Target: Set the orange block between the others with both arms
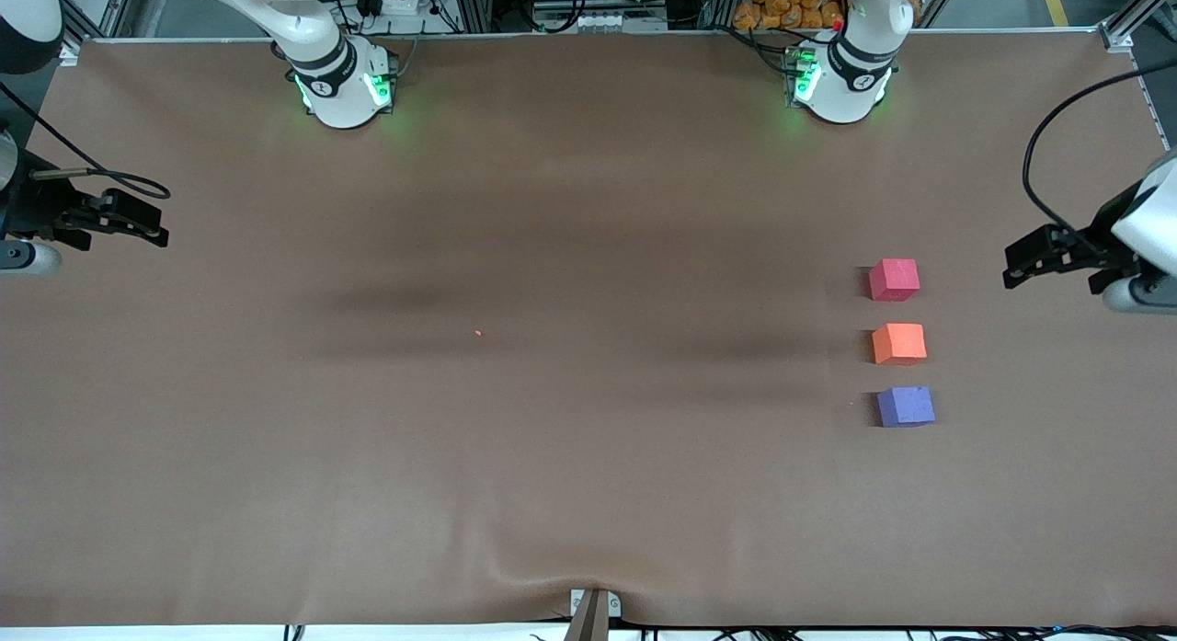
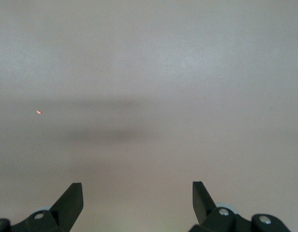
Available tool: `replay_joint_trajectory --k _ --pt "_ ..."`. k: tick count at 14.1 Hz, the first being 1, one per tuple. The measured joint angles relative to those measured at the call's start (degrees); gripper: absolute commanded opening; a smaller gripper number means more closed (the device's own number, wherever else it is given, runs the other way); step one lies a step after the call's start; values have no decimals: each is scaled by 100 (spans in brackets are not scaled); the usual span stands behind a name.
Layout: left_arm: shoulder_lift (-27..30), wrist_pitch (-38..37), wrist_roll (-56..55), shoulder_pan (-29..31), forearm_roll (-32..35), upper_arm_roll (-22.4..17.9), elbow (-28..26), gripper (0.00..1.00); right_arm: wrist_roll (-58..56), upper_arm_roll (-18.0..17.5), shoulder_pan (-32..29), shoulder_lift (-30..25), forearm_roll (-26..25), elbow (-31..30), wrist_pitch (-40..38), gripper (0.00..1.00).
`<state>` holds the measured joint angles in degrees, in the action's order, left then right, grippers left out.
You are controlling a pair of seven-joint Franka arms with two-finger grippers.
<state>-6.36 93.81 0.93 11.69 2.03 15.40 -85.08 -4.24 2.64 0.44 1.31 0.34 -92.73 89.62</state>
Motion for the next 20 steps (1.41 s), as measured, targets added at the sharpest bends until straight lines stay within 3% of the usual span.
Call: replay_joint_trajectory --k 2,6,12,15,20 --pt "162 -210 -240 -194 -27 -85 0 100 0 -1 8 4 0 0 0 100" --pt "309 -433 -589 -1090 -34 -804 -1 100 -1 2 14 8 0 3 -15 100" --pt "364 -548 -395 -1191 -187 -1394 -55 100 -1 10 14 7 -2 34 -55 100" --pt "555 -618 -397 -1575 -195 -1764 -268 100 -1 8 15 8 -2 34 -67 100" --pt "942 -696 -422 -1764 -207 -1802 -675 100 -1 11 14 8 -2 33 -129 100"
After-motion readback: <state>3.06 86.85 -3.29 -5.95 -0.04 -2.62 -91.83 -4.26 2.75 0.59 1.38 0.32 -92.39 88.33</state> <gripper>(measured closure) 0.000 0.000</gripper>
